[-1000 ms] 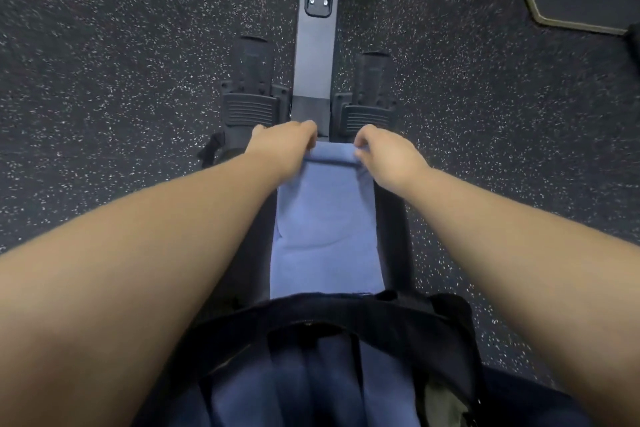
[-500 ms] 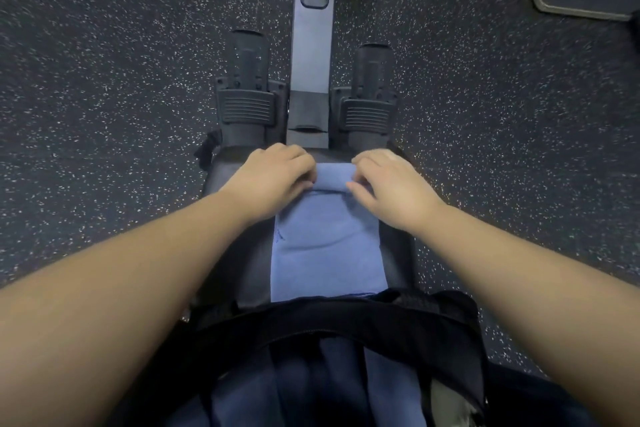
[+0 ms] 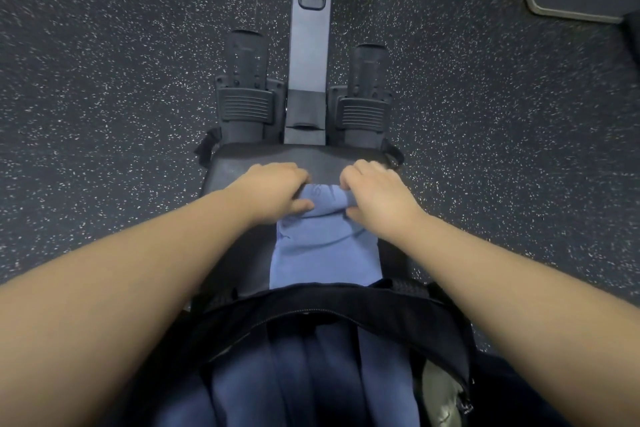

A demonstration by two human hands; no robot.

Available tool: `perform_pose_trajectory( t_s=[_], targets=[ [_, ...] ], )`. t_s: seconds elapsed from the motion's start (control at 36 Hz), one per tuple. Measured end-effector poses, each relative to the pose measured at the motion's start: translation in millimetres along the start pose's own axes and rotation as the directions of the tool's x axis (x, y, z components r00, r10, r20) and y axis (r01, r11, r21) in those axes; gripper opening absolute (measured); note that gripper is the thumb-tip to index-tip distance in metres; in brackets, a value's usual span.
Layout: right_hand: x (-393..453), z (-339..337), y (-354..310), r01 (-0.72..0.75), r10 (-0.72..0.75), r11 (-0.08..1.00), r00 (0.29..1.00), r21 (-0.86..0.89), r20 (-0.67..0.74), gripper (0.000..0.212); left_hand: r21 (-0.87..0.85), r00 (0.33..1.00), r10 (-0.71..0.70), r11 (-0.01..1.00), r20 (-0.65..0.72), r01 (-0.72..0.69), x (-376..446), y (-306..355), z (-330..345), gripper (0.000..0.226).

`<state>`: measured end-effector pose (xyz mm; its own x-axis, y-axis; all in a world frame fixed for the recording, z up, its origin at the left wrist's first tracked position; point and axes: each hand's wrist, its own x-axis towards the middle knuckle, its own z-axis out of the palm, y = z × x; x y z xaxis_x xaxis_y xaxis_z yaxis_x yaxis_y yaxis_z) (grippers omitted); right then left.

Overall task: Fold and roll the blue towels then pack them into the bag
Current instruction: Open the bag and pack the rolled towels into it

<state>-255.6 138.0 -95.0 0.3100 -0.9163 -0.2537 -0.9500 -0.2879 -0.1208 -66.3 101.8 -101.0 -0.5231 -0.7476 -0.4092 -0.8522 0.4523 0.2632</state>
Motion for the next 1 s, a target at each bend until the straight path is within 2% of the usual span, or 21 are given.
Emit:
perform_pose_trajectory(
  t_s=[0.06,0.14,0.22,0.31,0.36,0.42,0.53,0.56,0.64,0.69,0.78,0.86,0.94,1.0],
  targets=[
    [0,4,-2,0.015,-0.016,1.0,0.997,-0.022,-0.074,0.03,-0.043,1.0,0.009,0.999,-0.014,-0.009,1,1,-4,0.034],
    [0,9,-1,0.014,-0.014,1.0,0.987,0.003,-0.161,0.032,-0.001,0.99,0.029,1.0,-0.14,-0.029,2,4,-7,0.03],
    [-1,8,3,0.031,-0.021,0.997,0.992,0.075,-0.128,0.026,0.107,0.967,0.05,0.994,-0.249,-0.024,1,8,-5,0.027],
    [-5,6,5,0.08,-0.063,0.98,0.993,0.182,-0.098,0.019,0.17,0.925,0.198,0.974,-0.325,-0.149,-5,5,0,0.023],
    [-9,4,6,0.08,-0.069,0.972,0.996,0.22,-0.055,0.015,0.145,0.909,0.281,0.958,-0.307,-0.247,-10,0,6,0.027],
    [-13,3,6,0.061,-0.056,0.967,0.998,0.249,-0.028,0.019,0.05,0.916,0.282,0.959,-0.285,-0.279,-15,-3,11,0.024],
    [-18,0,5,0.031,-0.042,0.97,0.998,0.242,0.039,0.057,-0.137,0.943,0.212,0.958,-0.255,-0.252,-21,-3,14,0.016],
    [-19,-1,3,0.033,-0.047,0.977,0.997,0.211,0.061,0.058,-0.196,0.954,0.176,0.954,-0.241,-0.226,-21,-3,14,0.024],
    [-23,-1,0,0.063,-0.072,0.988,0.996,0.141,0.06,0.046,-0.286,0.987,0.072,0.952,-0.143,-0.111,-25,0,12,0.055],
    [-27,0,-1,0.097,-0.104,0.983,0.994,0.156,0.039,0.044,-0.187,0.994,0.077,0.978,-0.08,-0.091,-29,1,12,0.051],
    [-33,0,-4,0.139,-0.159,0.965,0.984,0.221,0.075,0.045,-0.1,0.981,0.166,0.979,-0.096,-0.176,-38,4,15,0.046],
    [-40,-5,-10,0.119,-0.167,0.95,0.975,0.287,0.146,0.037,-0.043,0.953,0.286,0.956,-0.098,-0.291,-45,5,23,0.048],
    [-48,-11,-15,0.071,-0.144,0.946,0.967,0.315,0.212,0.03,-0.216,0.959,0.28,0.934,-0.053,-0.285,-54,4,24,0.046],
    [-50,-12,-17,0.031,-0.113,0.946,0.964,0.322,0.241,0.038,-0.325,0.962,0.267,0.906,-0.055,-0.27,-58,4,24,0.034]
  ],
)
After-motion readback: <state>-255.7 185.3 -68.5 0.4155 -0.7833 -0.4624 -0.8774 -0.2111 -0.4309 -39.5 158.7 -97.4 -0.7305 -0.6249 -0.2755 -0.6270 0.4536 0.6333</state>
